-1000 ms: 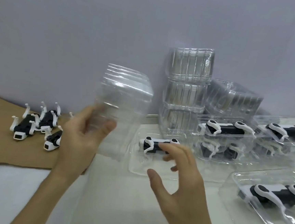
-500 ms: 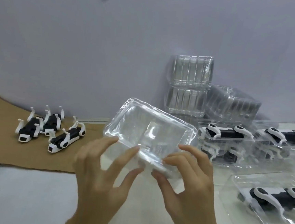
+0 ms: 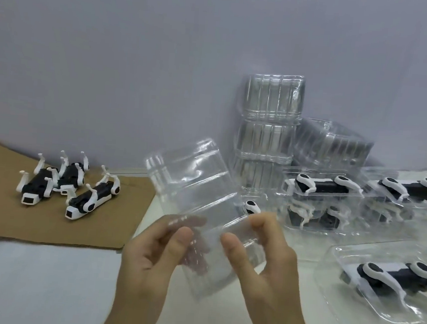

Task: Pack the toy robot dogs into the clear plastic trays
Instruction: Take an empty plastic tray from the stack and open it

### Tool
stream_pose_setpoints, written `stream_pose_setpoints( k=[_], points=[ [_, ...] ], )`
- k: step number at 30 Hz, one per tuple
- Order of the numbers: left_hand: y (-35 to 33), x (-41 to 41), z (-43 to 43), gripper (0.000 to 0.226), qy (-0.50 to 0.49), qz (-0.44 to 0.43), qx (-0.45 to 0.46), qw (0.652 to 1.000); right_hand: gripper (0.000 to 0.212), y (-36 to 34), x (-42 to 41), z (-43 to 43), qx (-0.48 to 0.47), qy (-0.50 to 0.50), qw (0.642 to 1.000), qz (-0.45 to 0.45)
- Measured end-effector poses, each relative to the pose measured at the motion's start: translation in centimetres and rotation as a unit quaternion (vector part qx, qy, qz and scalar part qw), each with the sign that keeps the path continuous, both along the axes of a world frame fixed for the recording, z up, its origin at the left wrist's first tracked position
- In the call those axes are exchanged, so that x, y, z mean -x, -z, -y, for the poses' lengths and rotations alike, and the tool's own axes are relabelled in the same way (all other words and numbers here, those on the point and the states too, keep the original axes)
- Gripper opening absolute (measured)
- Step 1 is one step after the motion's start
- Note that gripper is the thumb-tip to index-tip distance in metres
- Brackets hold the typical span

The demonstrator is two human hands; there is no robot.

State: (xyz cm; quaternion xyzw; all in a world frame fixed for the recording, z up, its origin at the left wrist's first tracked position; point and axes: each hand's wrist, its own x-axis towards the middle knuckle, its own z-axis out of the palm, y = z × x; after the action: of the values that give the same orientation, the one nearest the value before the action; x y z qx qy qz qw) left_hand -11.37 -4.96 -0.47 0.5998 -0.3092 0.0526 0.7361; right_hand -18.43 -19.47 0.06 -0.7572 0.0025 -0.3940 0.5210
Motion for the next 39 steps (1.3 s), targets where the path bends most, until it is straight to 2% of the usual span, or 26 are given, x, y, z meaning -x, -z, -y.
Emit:
stream_pose_setpoints(
  k=[3, 7, 13, 19, 23, 28, 33, 39],
  points=[
    [-0.7, 0.2, -0.4, 0.029, 0.004, -0.001, -0.011, 1.000, 0.032, 0.1, 0.1, 0.1, -0.057, -0.075, 0.995, -0.025],
    [-0.6, 0.3, -0.4, 0.024, 0.028, 0.001, -0.065, 0.997, 0.062, 0.3, -0.1, 0.5, -0.085, -0.153, 0.982, -0.073],
    [0.0, 1.0, 0.5, 0.021, 0.105, -0.052, -0.081, 0.990, 0.071, 0.5, -0.3, 1.0, -0.070, -0.109, 0.988, -0.082],
    [0.4, 0.9, 0.6, 0.033, 0.092, -0.055, -0.126, 0.986, 0.082, 0.2, -0.3, 1.3, -0.037, -0.072, 0.993, -0.089],
    [0.5, 0.8, 0.7, 0.019, 0.103, -0.065, -0.125, 0.985, 0.081, -0.1, -0.1, 1.2, -0.032, -0.066, 0.994, -0.084],
    [0.3, 1.1, 0.8, 0.042, 0.130, -0.071, -0.090, 0.985, 0.081, 0.0, -0.1, 1.2, -0.026, -0.057, 0.995, -0.075],
    [0.1, 1.3, 0.8, 0.023, 0.154, -0.070, -0.094, 0.981, 0.086, 0.0, 0.0, 1.4, -0.016, -0.059, 0.996, -0.059],
    [-0.1, 1.3, 0.5, 0.021, 0.165, -0.085, -0.100, 0.977, 0.090, 0.0, 0.0, 1.3, -0.014, -0.079, 0.996, -0.046]
  ],
)
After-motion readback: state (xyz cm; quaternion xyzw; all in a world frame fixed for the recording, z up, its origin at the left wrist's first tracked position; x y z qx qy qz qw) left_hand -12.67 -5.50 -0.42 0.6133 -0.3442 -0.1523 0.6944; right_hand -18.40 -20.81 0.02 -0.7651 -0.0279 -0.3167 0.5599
